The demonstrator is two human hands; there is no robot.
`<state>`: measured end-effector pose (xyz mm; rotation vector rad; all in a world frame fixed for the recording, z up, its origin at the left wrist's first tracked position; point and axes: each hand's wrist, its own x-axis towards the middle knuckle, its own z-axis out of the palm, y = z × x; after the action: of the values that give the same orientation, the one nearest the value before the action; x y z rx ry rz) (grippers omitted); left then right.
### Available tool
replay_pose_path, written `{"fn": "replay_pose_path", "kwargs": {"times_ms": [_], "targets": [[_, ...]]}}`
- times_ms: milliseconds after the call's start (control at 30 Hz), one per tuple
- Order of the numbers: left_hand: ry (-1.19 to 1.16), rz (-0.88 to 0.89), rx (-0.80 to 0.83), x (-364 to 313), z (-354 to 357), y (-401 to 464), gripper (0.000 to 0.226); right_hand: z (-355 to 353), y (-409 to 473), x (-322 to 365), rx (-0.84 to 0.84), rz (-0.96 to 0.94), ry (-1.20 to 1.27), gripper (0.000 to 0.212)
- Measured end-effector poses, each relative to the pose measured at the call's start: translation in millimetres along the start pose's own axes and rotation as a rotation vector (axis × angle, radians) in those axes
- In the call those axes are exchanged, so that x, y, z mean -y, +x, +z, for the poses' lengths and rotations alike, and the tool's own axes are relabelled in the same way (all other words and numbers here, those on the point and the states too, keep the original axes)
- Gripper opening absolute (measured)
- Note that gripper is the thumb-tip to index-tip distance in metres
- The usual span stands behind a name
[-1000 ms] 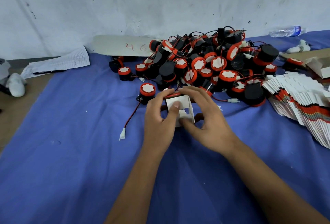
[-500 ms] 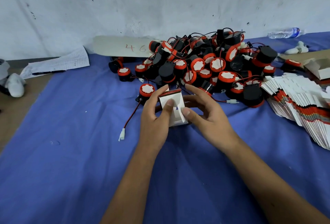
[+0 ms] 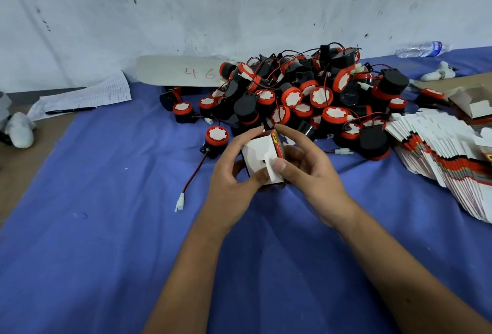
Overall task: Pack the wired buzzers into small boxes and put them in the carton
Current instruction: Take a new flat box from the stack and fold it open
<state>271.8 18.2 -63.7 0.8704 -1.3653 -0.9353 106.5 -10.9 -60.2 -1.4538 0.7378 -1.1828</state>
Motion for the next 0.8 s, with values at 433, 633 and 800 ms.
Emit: {"fn": "replay_pose_path", "kwargs": {"times_ms": [433,633,800], "targets": [[0.572,0.201,-0.021,12.5,12.1,-2.3,0.102,-3.9,2.5,-9.7,-0.129,-0.026,-0.103,0.055],[0.620,0.254,-0.099,13.5,1.3,2.0,0.093,-10.3,3.6,-4.9,-0.084,0.055,0.037,0.049],[0.652,0.275,-0.120,14.4,-0.3,2.0,0.084,-9.0,3.5,-4.0,-0.130,0.006,-0.117,0.044]]}}
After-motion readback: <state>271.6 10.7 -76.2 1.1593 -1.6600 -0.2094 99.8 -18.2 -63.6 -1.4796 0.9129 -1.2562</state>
